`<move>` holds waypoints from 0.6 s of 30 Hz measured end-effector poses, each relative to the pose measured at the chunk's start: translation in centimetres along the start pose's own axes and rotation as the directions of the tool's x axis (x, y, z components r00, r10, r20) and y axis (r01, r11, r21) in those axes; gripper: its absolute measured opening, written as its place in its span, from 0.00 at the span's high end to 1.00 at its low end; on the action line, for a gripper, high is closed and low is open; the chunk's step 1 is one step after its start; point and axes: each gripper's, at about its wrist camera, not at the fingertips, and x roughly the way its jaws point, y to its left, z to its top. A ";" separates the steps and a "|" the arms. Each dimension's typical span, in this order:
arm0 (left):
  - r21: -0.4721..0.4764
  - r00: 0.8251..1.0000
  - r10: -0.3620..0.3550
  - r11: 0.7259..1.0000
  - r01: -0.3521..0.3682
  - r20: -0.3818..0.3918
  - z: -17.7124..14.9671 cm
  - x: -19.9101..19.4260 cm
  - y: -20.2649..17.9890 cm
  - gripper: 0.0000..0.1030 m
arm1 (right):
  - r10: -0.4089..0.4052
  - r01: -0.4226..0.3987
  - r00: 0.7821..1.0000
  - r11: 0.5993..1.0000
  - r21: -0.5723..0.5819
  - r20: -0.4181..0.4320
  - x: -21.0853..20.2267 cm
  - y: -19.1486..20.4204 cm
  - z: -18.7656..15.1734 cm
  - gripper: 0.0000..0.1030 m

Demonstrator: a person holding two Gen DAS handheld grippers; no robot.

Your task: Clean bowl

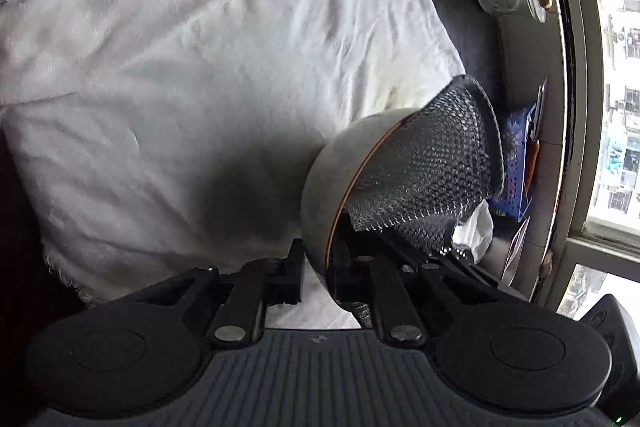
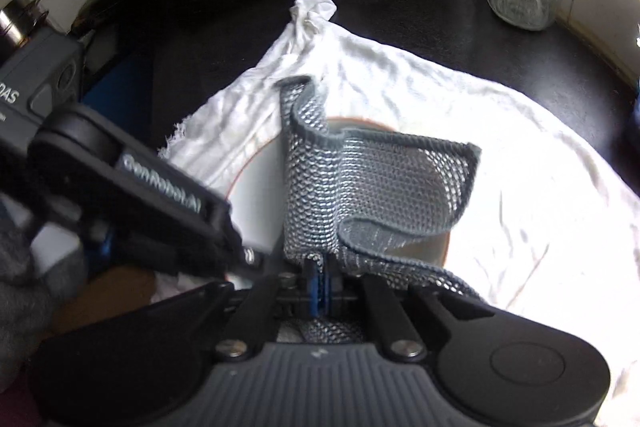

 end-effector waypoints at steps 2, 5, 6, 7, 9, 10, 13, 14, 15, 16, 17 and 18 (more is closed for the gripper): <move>0.231 0.996 0.085 0.969 -0.090 0.030 0.3 -0.6 -2.7 0.81 | -0.045 0.046 0.999 0.998 -0.036 0.004 -0.1 0.0 0.0 0.97; 0.567 0.967 0.210 0.784 -0.253 0.143 0.3 -1.4 -7.1 0.79 | -0.101 0.102 0.995 0.991 -0.083 0.010 -0.6 -0.2 0.2 0.97; 0.620 0.953 0.237 0.724 -0.302 0.187 0.5 -1.6 -8.0 0.79 | -0.130 0.131 0.991 0.985 -0.108 0.015 -0.8 -0.2 0.3 0.97; 0.658 0.940 0.256 0.672 -0.340 0.223 0.7 -1.7 -8.7 0.79 | -0.161 0.162 0.987 0.978 -0.133 0.021 -1.1 -0.3 0.5 0.97; 0.718 0.939 0.267 0.608 -0.338 0.216 1.9 -1.5 -9.7 0.79 | -0.163 0.164 0.986 0.976 -0.146 0.021 -1.4 -0.7 1.0 0.97; 0.737 0.942 0.265 0.591 -0.327 0.205 2.3 -1.4 -9.9 0.79 | -0.158 0.160 0.987 0.975 -0.156 0.019 -1.6 -0.9 1.3 0.97; 0.800 0.943 0.275 0.515 -0.307 0.185 3.1 -0.8 -9.8 0.82 | -0.171 0.168 0.985 0.967 -0.193 -0.002 -1.1 -1.1 1.6 0.97; 0.812 0.947 0.272 0.505 -0.293 0.173 3.0 -0.6 -9.6 0.88 | -0.172 0.167 0.985 0.966 -0.200 -0.007 -0.9 -1.1 1.7 0.98; 0.815 0.948 0.270 0.503 -0.287 0.167 2.9 -0.4 -9.3 0.90 | -0.167 0.162 0.986 0.966 -0.200 -0.009 -0.7 -1.1 1.7 0.98; 0.818 0.950 0.267 0.502 -0.282 0.163 2.8 -0.2 -9.0 0.91 | -0.157 0.152 0.987 0.969 -0.193 -0.012 -0.7 -1.1 1.7 0.98; 0.814 0.952 0.258 0.509 -0.281 0.167 2.3 -0.3 -8.6 0.90 | -0.149 0.144 0.989 0.972 -0.187 -0.017 -0.5 -1.0 1.7 0.98; 0.799 0.953 0.243 0.530 -0.285 0.179 2.0 -0.4 -8.2 0.90 | -0.149 0.142 0.989 0.972 -0.187 -0.024 -0.2 -0.8 1.6 0.98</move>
